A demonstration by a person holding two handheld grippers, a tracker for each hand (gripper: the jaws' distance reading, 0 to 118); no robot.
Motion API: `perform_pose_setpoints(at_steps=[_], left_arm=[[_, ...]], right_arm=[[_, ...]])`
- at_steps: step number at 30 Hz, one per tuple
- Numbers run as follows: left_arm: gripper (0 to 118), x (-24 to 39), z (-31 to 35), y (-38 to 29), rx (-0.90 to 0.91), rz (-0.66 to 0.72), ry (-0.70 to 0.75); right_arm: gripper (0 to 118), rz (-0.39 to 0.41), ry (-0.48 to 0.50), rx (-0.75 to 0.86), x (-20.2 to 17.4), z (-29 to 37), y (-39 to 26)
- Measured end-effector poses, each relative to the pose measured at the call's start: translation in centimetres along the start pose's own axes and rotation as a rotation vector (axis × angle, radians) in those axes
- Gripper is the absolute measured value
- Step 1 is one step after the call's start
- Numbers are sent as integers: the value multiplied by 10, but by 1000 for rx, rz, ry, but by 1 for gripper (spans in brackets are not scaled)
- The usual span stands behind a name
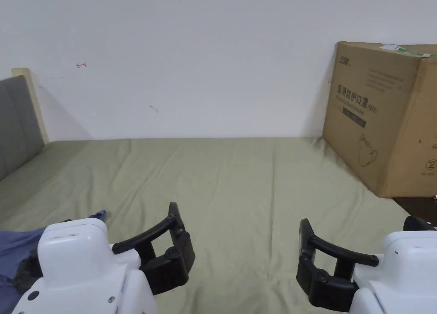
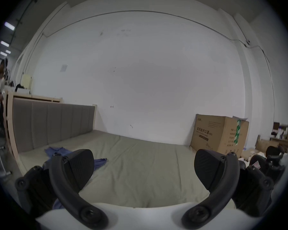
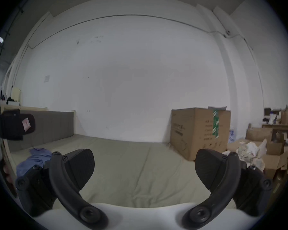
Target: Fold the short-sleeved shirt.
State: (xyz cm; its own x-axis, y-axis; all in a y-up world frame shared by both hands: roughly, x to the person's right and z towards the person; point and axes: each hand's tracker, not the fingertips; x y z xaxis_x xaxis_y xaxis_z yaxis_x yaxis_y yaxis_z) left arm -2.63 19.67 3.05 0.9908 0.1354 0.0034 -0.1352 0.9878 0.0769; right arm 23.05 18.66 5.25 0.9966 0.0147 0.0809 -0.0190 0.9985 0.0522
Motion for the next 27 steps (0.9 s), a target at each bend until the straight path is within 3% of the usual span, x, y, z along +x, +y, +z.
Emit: perform_pose_setpoints(at_steps=[5, 19, 27], left_arm=[[118, 3, 4, 1, 20, -61, 14], [118, 6, 3, 5, 17, -128, -14], [118, 1, 1, 12, -28, -37, -93]], right_arm=[[118, -85, -33, -5, 11, -1, -2], [118, -16, 1, 41, 8, 2, 5], [118, -75, -31, 78, 11, 7, 10]])
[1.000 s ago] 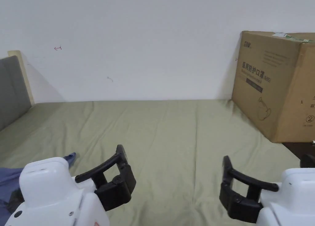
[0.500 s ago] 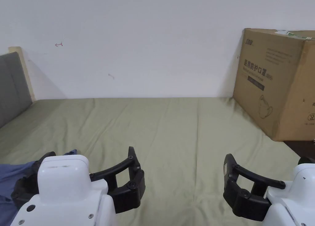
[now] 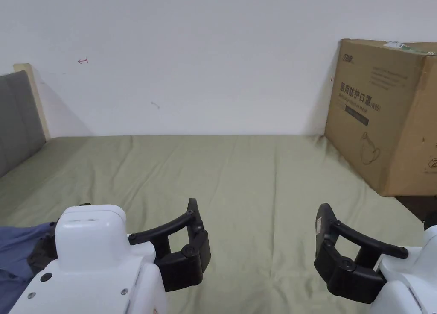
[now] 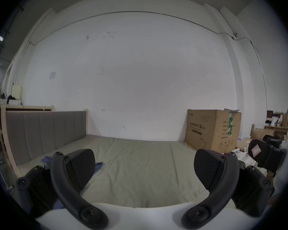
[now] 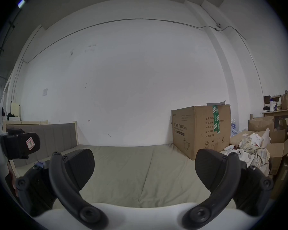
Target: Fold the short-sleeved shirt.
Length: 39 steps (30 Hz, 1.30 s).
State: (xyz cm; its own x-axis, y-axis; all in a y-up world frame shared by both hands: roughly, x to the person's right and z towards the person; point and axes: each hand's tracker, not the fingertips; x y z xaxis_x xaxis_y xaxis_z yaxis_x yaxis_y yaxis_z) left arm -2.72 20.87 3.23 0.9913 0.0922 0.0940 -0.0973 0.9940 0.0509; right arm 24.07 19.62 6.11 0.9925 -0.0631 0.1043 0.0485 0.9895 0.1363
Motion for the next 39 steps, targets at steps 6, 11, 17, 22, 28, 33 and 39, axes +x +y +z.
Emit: perform_pose_setpoints(at_steps=[6, 11, 17, 22, 28, 33, 39], left_arm=[[117, 2, -2, -1, -16, 16, 22], [117, 1, -3, -1, -20, -1, 26], [64, 5, 3, 0, 6, -66, 73], [0, -13, 0, 0, -47, 7, -6], [0, -15, -5, -10, -72, 8, 5], [0, -23, -6, -10, -87, 25, -17], [0, -86, 23, 14, -74, -75, 143]], right_arm=[[118, 19, -3, 3, -1, -3, 0], [118, 31, -1, -3, -2, -4, -2], [110, 26, -48, -22, -1, -5, -4], [0, 57, -114, -96, 5, -19, -11], [0, -32, -83, -187, 24, -22, -17], [0, -28, -69, -180, 19, -23, -16], [0, -5, 133, -193, -44, -45, -23]])
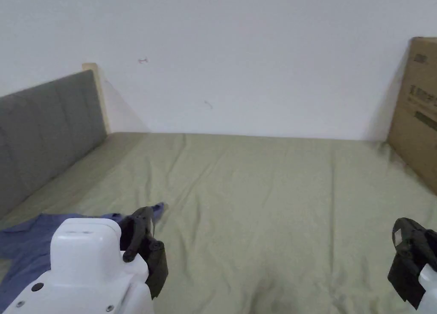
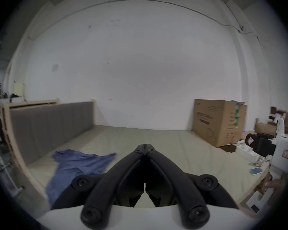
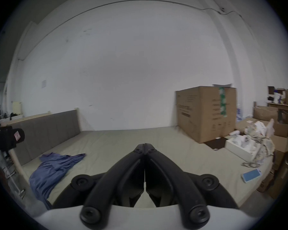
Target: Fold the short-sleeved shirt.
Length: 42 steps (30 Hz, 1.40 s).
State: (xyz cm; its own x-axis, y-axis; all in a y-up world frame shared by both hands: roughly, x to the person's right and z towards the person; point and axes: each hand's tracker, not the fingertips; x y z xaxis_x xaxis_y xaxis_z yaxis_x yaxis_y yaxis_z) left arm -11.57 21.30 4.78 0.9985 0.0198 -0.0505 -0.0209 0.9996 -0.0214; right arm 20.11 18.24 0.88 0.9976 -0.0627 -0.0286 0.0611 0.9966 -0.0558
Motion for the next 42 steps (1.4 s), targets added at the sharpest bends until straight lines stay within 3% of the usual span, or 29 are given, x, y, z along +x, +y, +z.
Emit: perform_pose_setpoints(at_steps=[2, 4, 9, 16, 20, 22, 23, 24, 25, 26, 28, 31, 34, 37, 42], left_arm=[[0, -29, 15, 4, 17, -22, 128], [0, -53, 33, 6, 39, -56, 262], [0, -84, 51, 3, 33, 34, 328], [0, -91, 25, 13, -1, 34, 246], [0, -138, -69, 29, -371, 97, 27], [1, -164, -122, 9, -560, 173, -6], [13, -176, -143, -5, -610, 223, -12], [35, -186, -168, -22, -692, 272, -1], [75, -197, -186, -38, -758, 356, 14], [82, -209, -203, -56, -809, 433, 14], [79, -227, -238, -94, -988, 567, 23], [81, -240, -268, -141, -966, 647, 62], [108, -233, -298, -168, -1029, 457, 158], [108, -218, -316, -184, -1069, 288, 145], [115, -221, -338, -215, -1141, 272, 129]], right_arm=[[0, 17, 123, 7, -29, -11, -1], [0, -37, 257, -7, -54, -18, -3], [0, -20, 388, -23, -93, -25, -3], [0, 10, 381, -59, -72, -23, 1], [0, 61, 272, -111, -47, -26, -4], [0, 57, 237, -145, -37, -31, -10], [0, 47, 234, -160, -34, -34, -13], [0, 36, 232, -181, -31, -38, -17], [0, 30, 228, -199, -26, -43, -22], [0, 29, 220, -216, -24, -46, -27], [0, 34, 207, -250, -22, -55, -36], [0, 34, 215, -314, -20, -70, -47], [0, 56, 218, -365, -21, -84, -54], [0, 67, 220, -381, -20, -93, -59], [0, 76, 230, -419, -23, -101, -67]])
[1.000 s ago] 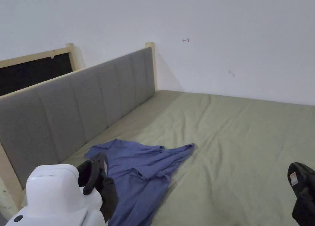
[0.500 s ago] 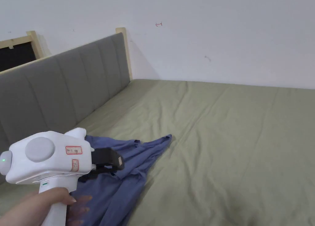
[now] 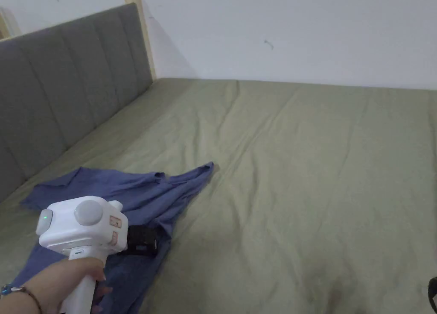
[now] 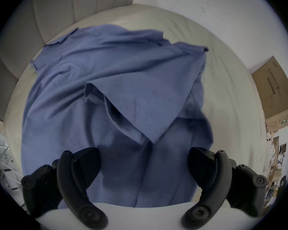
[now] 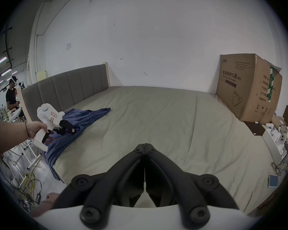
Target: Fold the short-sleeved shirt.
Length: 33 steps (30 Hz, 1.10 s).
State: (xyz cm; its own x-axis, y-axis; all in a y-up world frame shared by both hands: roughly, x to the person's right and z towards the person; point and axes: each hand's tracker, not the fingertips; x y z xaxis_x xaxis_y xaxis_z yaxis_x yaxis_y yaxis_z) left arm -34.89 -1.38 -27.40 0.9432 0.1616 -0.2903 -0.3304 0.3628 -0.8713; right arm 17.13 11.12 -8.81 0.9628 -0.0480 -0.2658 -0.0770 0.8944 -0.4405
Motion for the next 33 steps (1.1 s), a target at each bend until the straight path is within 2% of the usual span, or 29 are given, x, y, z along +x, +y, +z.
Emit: perform_pose_setpoints(at_steps=[2, 4, 8, 10, 11, 12, 13, 14, 15, 17, 19, 22, 25, 28, 33], left_arm=[[118, 4, -9, -6, 6, -25, 12], [118, 14, -14, -7, -20, -110, 95], [118, 21, -12, -2, -47, -18, 129], [117, 24, -6, -8, -30, -31, 143], [113, 24, -1, -10, 16, -45, 140], [105, 24, 8, -13, 57, -32, 131], [82, 23, 19, -17, 108, -22, 132], [50, 22, 30, -21, 149, -22, 154], [1, 18, 38, -23, 171, -15, 159], [1, 4, 59, -26, 207, 16, 59], [1, -4, 79, -18, 207, -27, 83], [1, -4, 135, -7, 359, -148, 196], [1, 5, 207, -1, 600, -146, 174], [1, 44, 282, -2, 794, -228, 168], [1, 133, 365, -10, 905, -402, 19]], right_arm=[[0, -6, 7, -12, -1, -3, -2], [0, -12, 12, -26, -2, -5, -5], [0, -37, 21, -45, -2, -4, -6], [0, -45, 22, -48, 0, -3, -6], [0, -48, 22, -51, 1, -2, -6], [0, -50, 22, -53, 3, 0, -6], [0, -54, 21, -55, 4, 2, -5], [0, -57, 20, -55, 6, 3, -4], [0, -62, 16, -53, 7, 6, -3], [0, -72, 7, -48, 10, 11, 0], [0, -87, 3, -41, 14, 17, 4], [0, -101, 7, -15, 18, 29, 9], [0, -93, -6, 14, 21, 40, 12], [0, -105, -9, 32, 25, 48, 14], [0, -141, -30, 66, 35, 65, 19]])
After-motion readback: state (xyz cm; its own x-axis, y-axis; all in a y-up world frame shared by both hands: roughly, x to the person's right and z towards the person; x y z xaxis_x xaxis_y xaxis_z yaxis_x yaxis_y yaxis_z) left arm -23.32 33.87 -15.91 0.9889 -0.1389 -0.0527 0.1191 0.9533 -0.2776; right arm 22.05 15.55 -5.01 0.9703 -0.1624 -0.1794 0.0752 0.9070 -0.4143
